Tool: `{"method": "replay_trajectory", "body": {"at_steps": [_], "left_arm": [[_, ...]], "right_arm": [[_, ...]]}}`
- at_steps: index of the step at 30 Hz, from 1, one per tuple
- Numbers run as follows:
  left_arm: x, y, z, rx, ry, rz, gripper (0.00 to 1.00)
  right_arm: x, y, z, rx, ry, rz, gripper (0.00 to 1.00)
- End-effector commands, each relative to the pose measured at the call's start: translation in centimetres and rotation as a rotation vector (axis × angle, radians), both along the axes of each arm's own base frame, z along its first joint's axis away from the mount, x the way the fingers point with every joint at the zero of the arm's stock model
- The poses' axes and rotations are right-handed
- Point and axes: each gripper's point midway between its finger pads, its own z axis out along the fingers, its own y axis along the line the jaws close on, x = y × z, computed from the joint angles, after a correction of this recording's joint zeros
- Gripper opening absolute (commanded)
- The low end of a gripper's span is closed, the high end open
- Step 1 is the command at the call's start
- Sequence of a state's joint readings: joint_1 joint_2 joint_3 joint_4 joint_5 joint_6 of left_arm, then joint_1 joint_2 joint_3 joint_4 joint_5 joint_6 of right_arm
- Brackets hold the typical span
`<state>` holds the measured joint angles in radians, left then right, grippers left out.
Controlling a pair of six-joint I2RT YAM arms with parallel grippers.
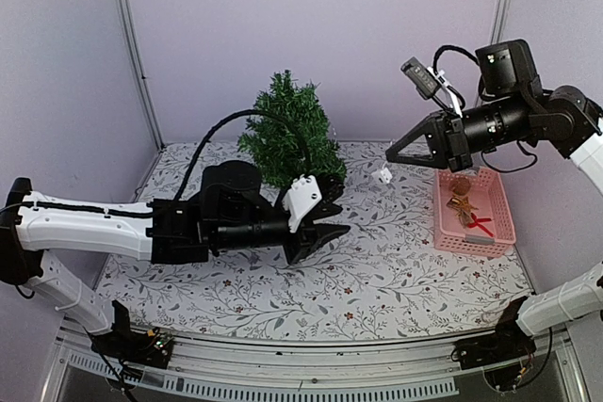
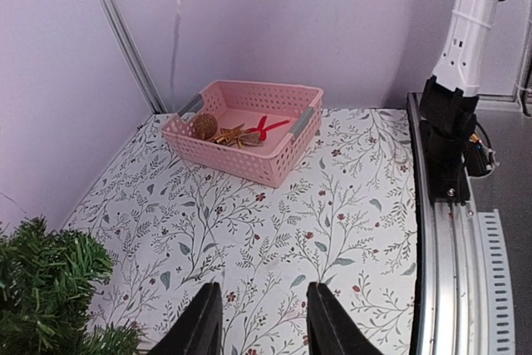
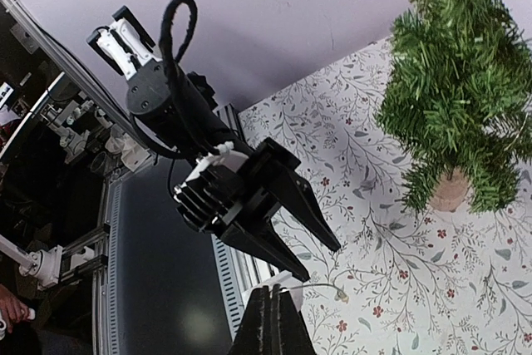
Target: Decorate the small christmas tree
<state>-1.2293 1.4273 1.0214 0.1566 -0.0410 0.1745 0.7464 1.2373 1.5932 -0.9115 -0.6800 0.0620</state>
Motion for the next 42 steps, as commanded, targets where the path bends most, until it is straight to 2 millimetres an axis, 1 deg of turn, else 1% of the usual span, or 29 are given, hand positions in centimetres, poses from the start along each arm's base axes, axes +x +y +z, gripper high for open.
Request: {"method": "replay_trajectory", "body": {"at_steps": [1,3,5,8,11,14,16,19,24,26,28,30,33,37,42], "left_arm": [[0.1,-1.1,2.6,-0.069,-0.045,-0.027,0.37],[0.5,-1.2,3.2,-0.077,-0.060,-0.010,0.38],[1.1,-1.2,3.7,-0.085,-0.075,0.022,0.38],[2.1,-0.8,4.6,-0.110,-0.096,0.086,0.38],[3.1,-0.3,5.3,-0.139,-0.100,0.122,0.42],[3.9,-0.8,5.2,-0.145,-0.092,0.121,0.46],[3.9,-1.5,5.3,-0.156,-0.085,0.096,0.47],[4.3,-2.2,5.4,-0.170,-0.079,0.089,0.47],[4.8,-3.1,6.3,-0.208,-0.073,0.082,0.47],[4.9,-3.4,6.3,-0.216,-0.066,0.082,0.45],[5.0,-3.5,6.4,-0.224,-0.060,0.083,0.40],[5.0,-3.6,6.8,-0.241,-0.058,0.087,0.38],[5.3,-3.9,6.9,-0.243,-0.062,0.093,0.37],[5.6,-4.3,6.8,-0.239,-0.064,0.092,0.34],[6.3,-4.6,6.2,-0.231,-0.048,0.100,0.34]], "right_arm": [[-0.4,0.6,2.6,0.038,-0.059,0.051,0.00],[-0.6,0.8,3.5,0.058,-0.074,0.065,0.00],[-0.5,1.0,4.0,0.065,-0.087,0.070,0.00],[-0.5,1.2,4.6,0.074,-0.099,0.077,0.00],[-0.7,1.4,5.1,0.085,-0.108,0.085,0.00],[-0.7,1.6,6.0,0.101,-0.123,0.091,0.00],[-0.7,1.7,6.7,0.115,-0.136,0.095,0.00],[-0.8,1.7,7.7,0.132,-0.151,0.102,0.00],[-1.1,1.8,8.8,0.157,-0.169,0.108,0.00],[-1.2,1.8,9.2,0.166,-0.175,0.109,0.00],[-1.3,1.7,9.6,0.173,-0.180,0.107,0.00],[-1.4,1.6,9.9,0.181,-0.186,0.108,0.00],[-1.6,1.6,10.3,0.192,-0.191,0.111,0.00],[-1.7,1.4,10.7,0.199,-0.204,0.109,0.00],[-1.7,1.4,11.5,0.210,-0.222,0.110,0.00]]}}
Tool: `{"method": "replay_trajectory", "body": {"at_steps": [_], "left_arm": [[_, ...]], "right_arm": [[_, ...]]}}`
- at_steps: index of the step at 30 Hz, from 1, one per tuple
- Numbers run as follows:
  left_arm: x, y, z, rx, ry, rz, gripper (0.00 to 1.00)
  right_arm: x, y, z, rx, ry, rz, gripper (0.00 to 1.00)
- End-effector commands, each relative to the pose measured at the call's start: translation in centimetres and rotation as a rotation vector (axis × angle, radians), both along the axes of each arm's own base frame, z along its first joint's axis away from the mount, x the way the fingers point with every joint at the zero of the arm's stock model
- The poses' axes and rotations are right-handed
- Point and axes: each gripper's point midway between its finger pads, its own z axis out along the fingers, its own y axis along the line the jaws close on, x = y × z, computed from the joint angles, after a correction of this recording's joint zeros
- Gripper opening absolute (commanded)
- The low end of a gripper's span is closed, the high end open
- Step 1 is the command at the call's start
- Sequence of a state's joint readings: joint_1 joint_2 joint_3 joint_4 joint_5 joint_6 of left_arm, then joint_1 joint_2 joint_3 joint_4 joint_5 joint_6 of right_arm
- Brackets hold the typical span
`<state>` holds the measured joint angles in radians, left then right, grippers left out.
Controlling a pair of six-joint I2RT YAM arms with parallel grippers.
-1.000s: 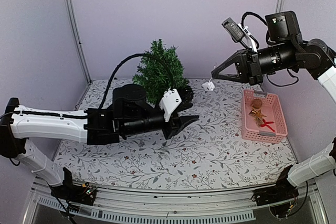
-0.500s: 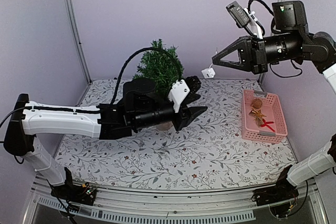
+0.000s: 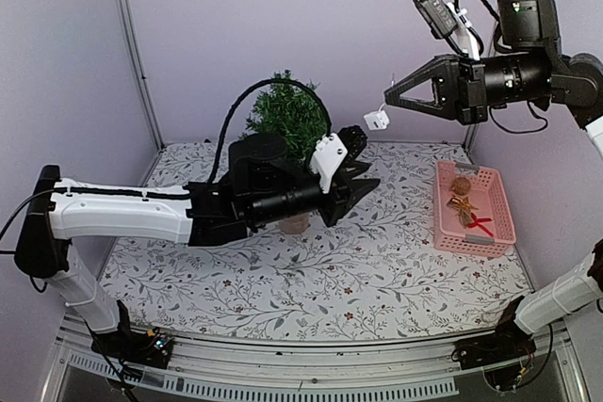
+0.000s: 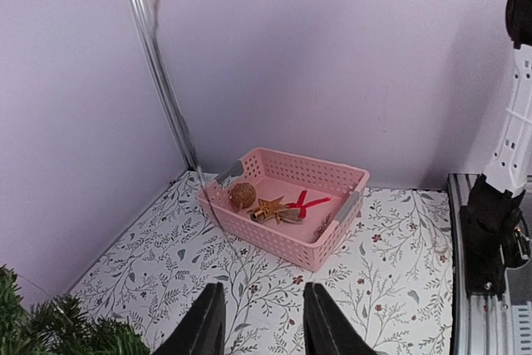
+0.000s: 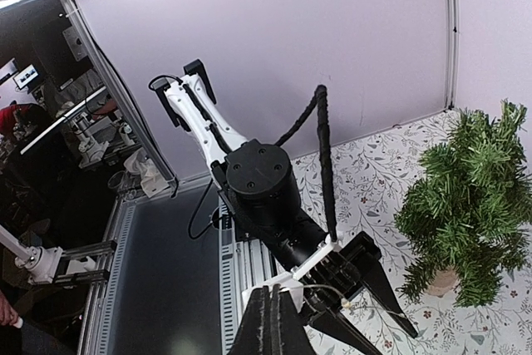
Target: Decorate the small christmas tree
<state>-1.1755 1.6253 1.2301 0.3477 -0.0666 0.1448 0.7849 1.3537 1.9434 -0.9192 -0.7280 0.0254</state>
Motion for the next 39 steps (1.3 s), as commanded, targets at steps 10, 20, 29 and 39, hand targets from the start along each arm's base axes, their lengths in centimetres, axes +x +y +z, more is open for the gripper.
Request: {"method": "replay_trajectory", "body": {"at_steps": [10,20,29,39], "left_arm": [[1.2,0.4,1.7,-0.040,0.003,0.023,0.00],[1.0,2.9,3.3,-0.053,-0.006,0.070,0.00],[0.2,5.4,5.2,-0.086,-0.015,0.087,0.00],[1.8,2.5,0.7,0.062,-0.008,0.085,0.44]], "right_arm": [[-0.5,-0.3,2.8,0.063,-0.070,0.004,0.00],[0.1,-0.3,4.3,0.103,-0.122,-0.030,0.00],[0.8,0.1,5.5,0.148,-0.161,-0.045,0.00],[0.6,0.4,6.5,0.179,-0.171,-0.022,0.00]]}}
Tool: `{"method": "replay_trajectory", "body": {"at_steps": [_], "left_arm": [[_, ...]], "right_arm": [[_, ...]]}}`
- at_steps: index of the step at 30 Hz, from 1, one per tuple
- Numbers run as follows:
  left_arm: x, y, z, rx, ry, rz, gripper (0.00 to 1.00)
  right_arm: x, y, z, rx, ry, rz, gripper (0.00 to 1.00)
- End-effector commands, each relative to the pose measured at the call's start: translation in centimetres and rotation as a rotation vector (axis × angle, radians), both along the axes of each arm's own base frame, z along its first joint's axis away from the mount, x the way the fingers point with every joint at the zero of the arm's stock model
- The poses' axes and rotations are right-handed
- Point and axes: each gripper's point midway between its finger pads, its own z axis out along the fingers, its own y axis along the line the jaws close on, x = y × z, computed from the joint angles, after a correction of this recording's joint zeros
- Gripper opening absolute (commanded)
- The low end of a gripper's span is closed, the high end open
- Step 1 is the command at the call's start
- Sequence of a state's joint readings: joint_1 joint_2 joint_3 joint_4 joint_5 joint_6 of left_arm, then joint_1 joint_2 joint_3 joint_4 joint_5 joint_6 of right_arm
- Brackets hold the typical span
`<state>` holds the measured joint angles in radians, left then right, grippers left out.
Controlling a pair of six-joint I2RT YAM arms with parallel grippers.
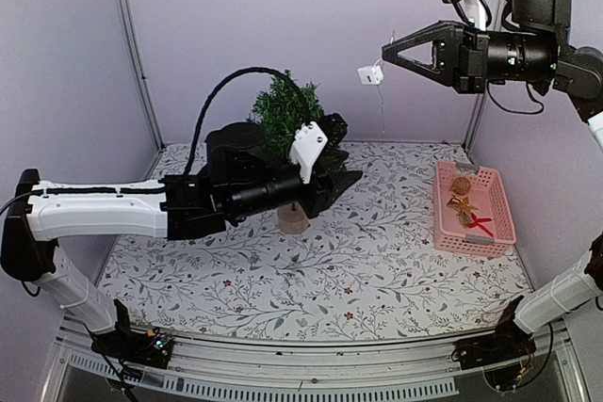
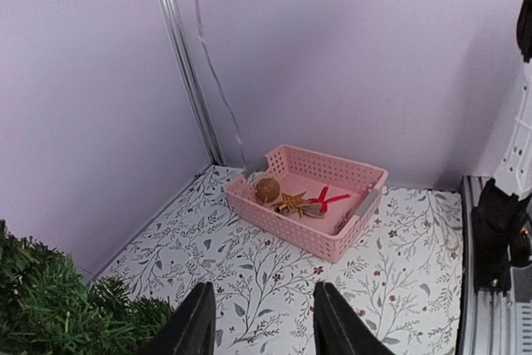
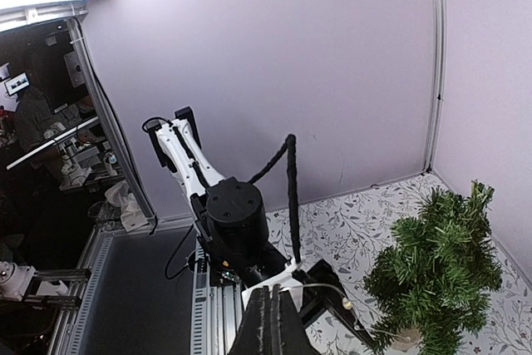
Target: Decorate the small christmas tree
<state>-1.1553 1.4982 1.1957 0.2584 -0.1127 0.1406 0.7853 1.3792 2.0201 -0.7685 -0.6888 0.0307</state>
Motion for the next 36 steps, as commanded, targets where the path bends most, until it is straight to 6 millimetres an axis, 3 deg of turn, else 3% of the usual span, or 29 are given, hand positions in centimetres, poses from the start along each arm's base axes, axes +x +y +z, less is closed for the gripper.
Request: {"method": "replay_trajectory", "body": {"at_steps": [1,9,18,22,32,36], "left_arm": [[1.7,-1.7,-2.3,0.094,-0.008,0.020,0.44],[2.9,-3.0,-1.9,0.096,-0.077,0.051,0.45],[0.5,-0.9,-0.5,0.084,-0.156,-0.004,0.44],[2.0,-0.5,-0.4,0.119,-0.176,0.045,0.44],[5.1,-2.6,-1.0,0.141,-0.188,0.074,0.36],[5.8,-3.1,-0.5,0.138,-0.199,0.072,0.20]], "right_arm": [[-0.5,0.1,1.6,0.041,-0.029,0.020,0.00],[-0.8,-0.4,1.9,0.043,-0.031,0.013,0.00],[-0.9,-0.8,1.6,0.027,-0.031,-0.003,0.00],[-0.9,-0.8,1.6,0.028,-0.037,-0.004,0.00],[-1.0,-1.0,2.0,0.041,-0.051,0.000,0.00],[-1.0,-1.0,2.2,0.044,-0.054,-0.005,0.00]]}}
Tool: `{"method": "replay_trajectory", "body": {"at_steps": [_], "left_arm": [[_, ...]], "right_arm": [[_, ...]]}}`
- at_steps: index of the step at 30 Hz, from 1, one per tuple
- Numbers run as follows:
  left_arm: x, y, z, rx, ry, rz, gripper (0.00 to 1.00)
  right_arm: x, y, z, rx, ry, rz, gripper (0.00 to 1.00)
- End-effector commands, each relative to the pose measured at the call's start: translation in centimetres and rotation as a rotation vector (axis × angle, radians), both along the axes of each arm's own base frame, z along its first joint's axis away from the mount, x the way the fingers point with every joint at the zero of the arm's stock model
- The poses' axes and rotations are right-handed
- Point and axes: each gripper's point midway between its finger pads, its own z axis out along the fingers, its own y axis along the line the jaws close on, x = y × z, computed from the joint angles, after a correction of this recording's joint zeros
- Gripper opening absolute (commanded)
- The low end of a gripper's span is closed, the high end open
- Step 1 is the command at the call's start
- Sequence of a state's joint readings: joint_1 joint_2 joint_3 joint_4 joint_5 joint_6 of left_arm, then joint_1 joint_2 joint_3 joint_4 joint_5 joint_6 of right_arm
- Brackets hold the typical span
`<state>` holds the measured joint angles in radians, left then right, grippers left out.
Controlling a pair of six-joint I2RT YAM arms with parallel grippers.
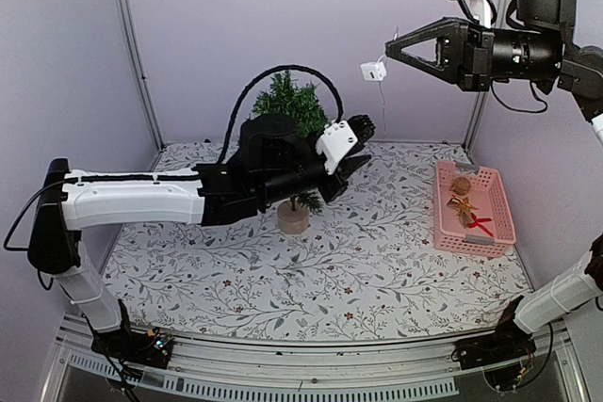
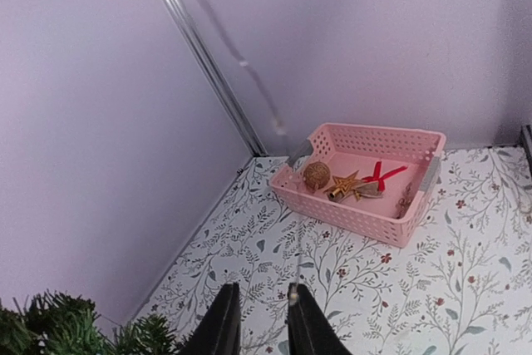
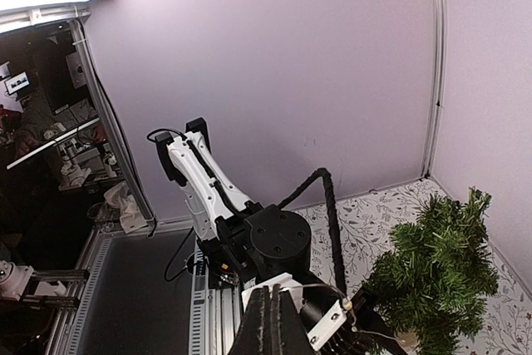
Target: Decorate the small christmas tree
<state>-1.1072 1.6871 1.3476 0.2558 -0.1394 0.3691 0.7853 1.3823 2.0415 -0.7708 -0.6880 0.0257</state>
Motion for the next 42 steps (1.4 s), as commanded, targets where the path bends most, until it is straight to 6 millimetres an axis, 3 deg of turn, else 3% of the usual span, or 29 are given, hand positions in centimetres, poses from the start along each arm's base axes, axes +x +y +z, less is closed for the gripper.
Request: {"method": "replay_trajectory", "body": {"at_steps": [1,3,11,18,28,33,42], "left_arm": [[1.1,-0.1,1.6,-0.019,-0.020,0.004,0.13],[0.3,0.3,2.0,-0.025,-0.014,-0.019,0.00],[-3.6,5.6,5.7,-0.126,0.047,-0.047,0.00],[-4.7,9.6,4.6,-0.159,0.172,0.012,0.00],[-3.0,17.9,0.9,-0.234,0.276,0.285,0.00],[-1.3,22.2,0.6,-0.298,0.275,0.440,0.00],[2.5,25.7,-0.5,-0.327,0.286,0.635,0.00]], "right_arm": [[-0.8,-0.9,1.6,0.034,-0.039,-0.011,0.00],[-0.6,-1.0,1.7,0.035,-0.045,-0.027,0.00],[1.4,-1.2,2.9,0.075,-0.093,-0.138,0.00],[3.9,0.5,3.7,0.127,-0.121,-0.179,0.00],[6.8,3.3,2.5,0.127,-0.120,-0.184,0.00],[8.5,4.5,1.9,0.128,-0.132,-0.209,0.00],[12.2,7.2,1.3,0.144,-0.164,-0.254,0.00]]}}
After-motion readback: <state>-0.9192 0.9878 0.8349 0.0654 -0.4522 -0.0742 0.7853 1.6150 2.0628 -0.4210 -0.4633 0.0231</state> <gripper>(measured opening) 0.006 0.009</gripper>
